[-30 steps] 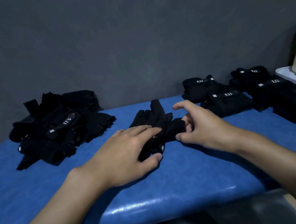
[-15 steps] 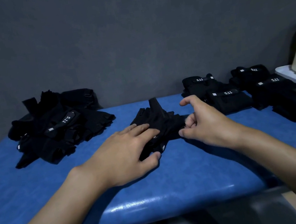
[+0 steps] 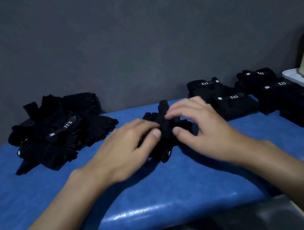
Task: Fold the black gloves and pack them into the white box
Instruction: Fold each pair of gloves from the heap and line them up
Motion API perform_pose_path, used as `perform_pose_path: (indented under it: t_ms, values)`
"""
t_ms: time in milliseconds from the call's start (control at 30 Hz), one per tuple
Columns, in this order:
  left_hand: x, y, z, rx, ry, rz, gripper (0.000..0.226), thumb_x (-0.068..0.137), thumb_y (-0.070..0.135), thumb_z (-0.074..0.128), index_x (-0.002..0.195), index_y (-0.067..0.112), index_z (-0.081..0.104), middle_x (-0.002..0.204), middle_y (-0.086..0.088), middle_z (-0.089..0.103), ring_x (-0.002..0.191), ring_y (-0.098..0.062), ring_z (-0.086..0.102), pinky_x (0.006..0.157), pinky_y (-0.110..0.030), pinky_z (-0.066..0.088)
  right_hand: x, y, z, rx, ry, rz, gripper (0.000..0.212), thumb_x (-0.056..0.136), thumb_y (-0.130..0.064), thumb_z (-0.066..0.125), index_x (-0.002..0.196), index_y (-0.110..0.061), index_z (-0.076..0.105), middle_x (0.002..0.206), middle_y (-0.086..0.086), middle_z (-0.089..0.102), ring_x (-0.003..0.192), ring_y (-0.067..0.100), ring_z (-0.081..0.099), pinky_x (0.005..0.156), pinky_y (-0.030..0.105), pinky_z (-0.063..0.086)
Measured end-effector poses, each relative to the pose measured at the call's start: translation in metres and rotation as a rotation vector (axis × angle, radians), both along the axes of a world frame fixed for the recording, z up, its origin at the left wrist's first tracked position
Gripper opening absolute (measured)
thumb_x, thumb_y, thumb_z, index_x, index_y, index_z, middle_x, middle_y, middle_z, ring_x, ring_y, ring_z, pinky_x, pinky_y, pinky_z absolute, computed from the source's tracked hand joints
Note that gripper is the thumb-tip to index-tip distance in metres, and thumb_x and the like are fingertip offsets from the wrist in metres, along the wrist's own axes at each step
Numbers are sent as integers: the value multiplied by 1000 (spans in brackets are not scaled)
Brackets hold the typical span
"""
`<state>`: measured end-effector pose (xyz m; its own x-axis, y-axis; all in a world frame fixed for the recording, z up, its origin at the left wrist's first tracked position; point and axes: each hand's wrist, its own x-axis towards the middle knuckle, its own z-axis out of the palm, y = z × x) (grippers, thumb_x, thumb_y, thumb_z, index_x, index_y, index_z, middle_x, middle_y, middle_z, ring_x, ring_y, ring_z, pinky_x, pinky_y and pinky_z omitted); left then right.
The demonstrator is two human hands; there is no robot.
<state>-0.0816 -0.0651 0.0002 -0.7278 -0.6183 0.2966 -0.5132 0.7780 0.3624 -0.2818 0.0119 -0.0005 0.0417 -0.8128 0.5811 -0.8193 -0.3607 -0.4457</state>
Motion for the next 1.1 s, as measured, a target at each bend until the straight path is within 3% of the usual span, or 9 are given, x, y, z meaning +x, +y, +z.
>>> perform_pose_path:
  t_ms: [67,167,300,400,500,667,767,900,1100]
  values:
    - [1,-10,-3,56,144,26,46,95,50,33,120,27,64,116,14,61,111,-5,55,101,-34,43,6,-2,-6,75,105,7,37,87,-47,51,116,-30,65,123,-24,57,121,5,39,101,34,27]
    - [5,-17,-10,76,17,46,48,90,43,41,128,21,62,127,11,59,118,-5,54,106,-23,38,3,-5,-16,246,229,-92,52,93,-64,30,120,-34,62,131,-24,52,122,6,31,94,29,15]
    - [9,-11,-8,70,-73,48,48,94,52,45,131,25,59,127,15,56,118,-2,51,99,-15,34,4,-9,-15,314,144,-175,64,90,-64,13,91,-25,63,107,-14,61,107,8,42,88,30,19]
    - [7,-7,-1,74,-67,28,59,84,68,31,122,35,63,111,17,59,106,-2,56,96,-23,41,4,-12,-11,259,93,-205,50,93,-58,24,94,-26,63,110,-20,55,114,4,38,90,29,19]
    - [8,-14,0,30,53,47,51,88,59,33,120,34,64,106,15,58,106,-5,54,99,-30,42,3,-15,-10,180,-9,-165,34,99,-47,39,102,-26,65,111,-22,57,120,4,42,97,33,26]
    - [3,-27,-12,122,-16,-30,59,93,42,35,148,22,44,154,12,38,145,0,26,118,-16,16,4,-12,-1,293,-10,-78,44,99,-44,46,135,-20,56,134,-6,59,128,12,50,110,38,35]
    - [6,-31,-18,97,-194,-15,77,85,64,18,153,31,33,163,14,19,149,-7,20,123,-31,17,-2,-10,-3,477,196,-76,59,99,-49,39,148,-16,39,152,-2,41,142,13,33,118,35,23]
    - [8,-26,-17,17,-338,23,76,88,66,11,156,33,22,164,17,7,150,-5,14,119,-21,7,-7,-11,-7,661,367,-60,71,98,-57,21,157,-19,8,164,-8,2,148,1,-4,122,29,-3]
    - [8,-13,-10,-15,-392,70,87,81,69,-2,157,32,18,165,14,5,150,-5,9,116,-19,1,-12,-5,-5,508,352,-3,83,89,-71,5,156,-23,17,163,-13,7,145,-8,-8,122,28,-5]
